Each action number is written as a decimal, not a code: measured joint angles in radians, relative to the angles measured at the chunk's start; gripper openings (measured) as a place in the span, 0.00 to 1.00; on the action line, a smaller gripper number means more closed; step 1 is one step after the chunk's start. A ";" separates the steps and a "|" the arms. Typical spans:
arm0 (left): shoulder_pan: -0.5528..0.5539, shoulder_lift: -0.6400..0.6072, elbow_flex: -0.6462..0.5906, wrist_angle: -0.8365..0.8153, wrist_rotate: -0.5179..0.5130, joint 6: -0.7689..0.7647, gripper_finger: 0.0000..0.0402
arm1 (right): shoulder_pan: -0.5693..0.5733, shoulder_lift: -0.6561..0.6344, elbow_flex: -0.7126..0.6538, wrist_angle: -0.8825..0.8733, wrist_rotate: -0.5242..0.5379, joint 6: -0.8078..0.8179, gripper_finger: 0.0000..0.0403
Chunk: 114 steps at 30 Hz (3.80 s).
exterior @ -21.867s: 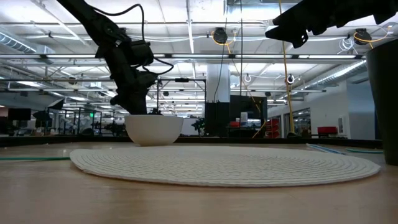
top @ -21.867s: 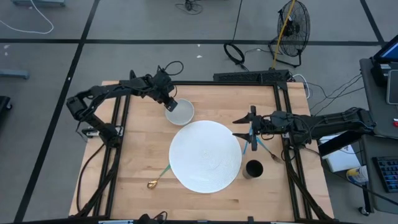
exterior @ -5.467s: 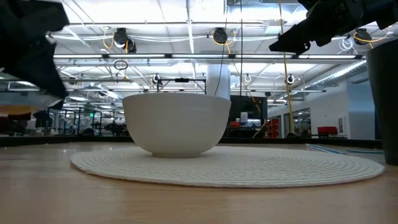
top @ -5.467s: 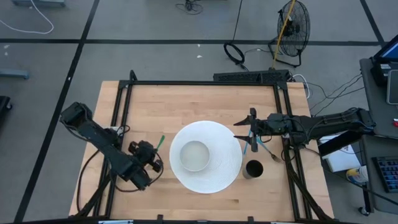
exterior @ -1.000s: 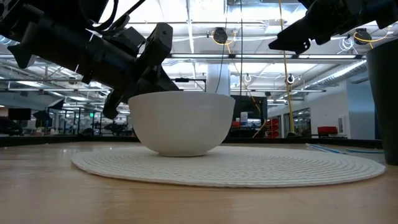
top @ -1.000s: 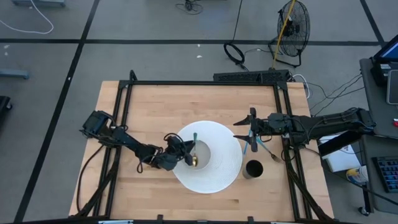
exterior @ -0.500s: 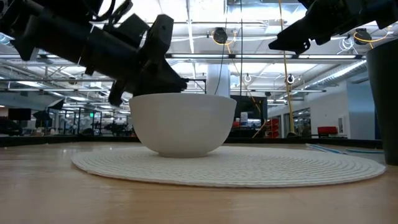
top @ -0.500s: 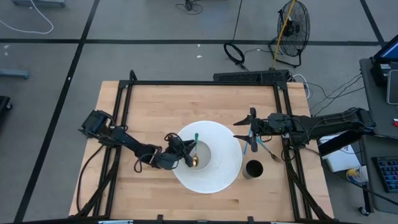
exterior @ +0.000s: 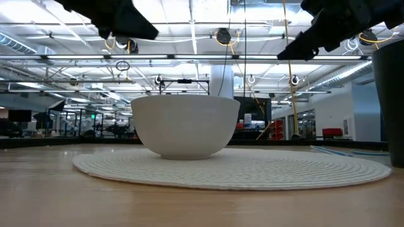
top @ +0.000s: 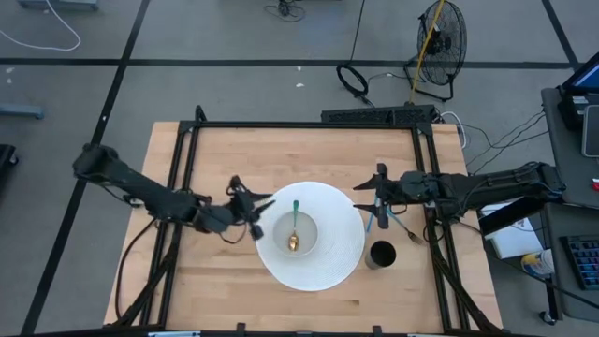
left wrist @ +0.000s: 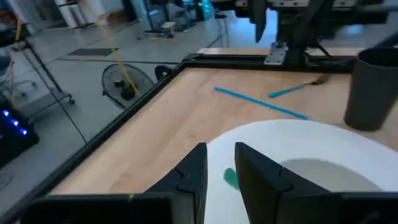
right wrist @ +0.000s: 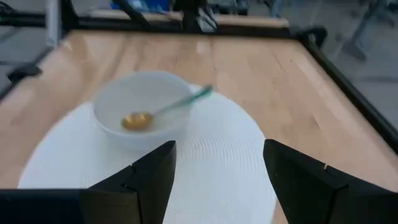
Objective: Pick & Place Utensil
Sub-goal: Put the blue fork into the white bowl on the white mat
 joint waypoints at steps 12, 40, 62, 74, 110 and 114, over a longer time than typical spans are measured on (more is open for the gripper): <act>0.027 -0.176 0.000 -0.358 -0.248 0.023 0.22 | 0.000 0.047 0.295 -0.753 0.183 0.399 0.59; 0.055 -0.173 0.000 -0.513 -0.214 -0.143 0.22 | 0.210 0.109 0.045 -1.008 0.005 0.993 0.57; 0.055 -0.173 0.000 -0.487 -0.216 -0.144 0.22 | 0.236 0.296 0.033 -0.900 -0.053 0.898 0.50; 0.055 -0.173 0.000 -0.484 -0.186 -0.180 0.22 | 0.229 0.387 0.021 -0.895 -0.091 0.824 0.50; 0.055 -0.173 0.000 -0.483 -0.161 -0.209 0.22 | 0.229 0.401 -0.081 -0.757 -0.186 0.819 0.03; 0.055 -0.173 0.000 -0.483 -0.157 -0.212 0.22 | 0.229 0.402 -0.081 -0.757 -0.183 0.819 0.02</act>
